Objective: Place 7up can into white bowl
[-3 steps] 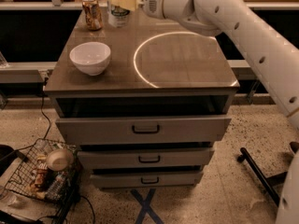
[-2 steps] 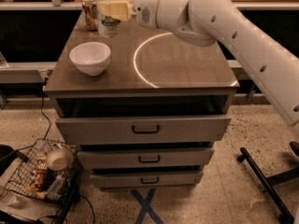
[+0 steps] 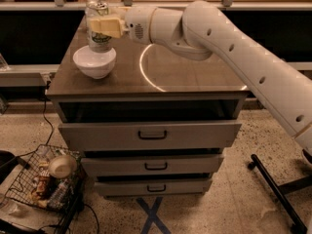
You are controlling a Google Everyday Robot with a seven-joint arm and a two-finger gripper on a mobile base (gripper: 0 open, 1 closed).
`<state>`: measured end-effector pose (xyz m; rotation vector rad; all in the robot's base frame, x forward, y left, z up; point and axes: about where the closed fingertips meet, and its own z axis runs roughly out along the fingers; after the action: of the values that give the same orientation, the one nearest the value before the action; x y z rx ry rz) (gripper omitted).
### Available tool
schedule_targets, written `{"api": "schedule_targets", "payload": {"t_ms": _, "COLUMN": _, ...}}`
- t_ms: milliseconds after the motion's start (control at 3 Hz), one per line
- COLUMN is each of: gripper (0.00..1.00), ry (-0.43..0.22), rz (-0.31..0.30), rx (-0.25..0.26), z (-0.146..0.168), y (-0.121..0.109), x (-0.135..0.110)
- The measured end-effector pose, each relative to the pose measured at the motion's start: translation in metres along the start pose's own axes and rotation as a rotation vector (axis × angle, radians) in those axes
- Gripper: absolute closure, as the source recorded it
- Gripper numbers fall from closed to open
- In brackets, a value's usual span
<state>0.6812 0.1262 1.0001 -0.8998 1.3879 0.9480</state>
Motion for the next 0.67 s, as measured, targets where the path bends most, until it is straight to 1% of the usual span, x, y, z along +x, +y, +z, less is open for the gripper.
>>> {"api": "schedule_targets", "payload": {"t_ms": 333, "gripper": 1.0, "ry": 0.038, "rz": -0.015, "rx": -0.014, "z": 0.016, "y": 0.007, "x": 0.024}}
{"api": "schedule_targets", "payload": {"t_ms": 667, "gripper": 1.0, "ry": 0.069, "rz": -0.026, "rx": -0.006, "z": 0.023, "y": 0.003, "x": 0.038}}
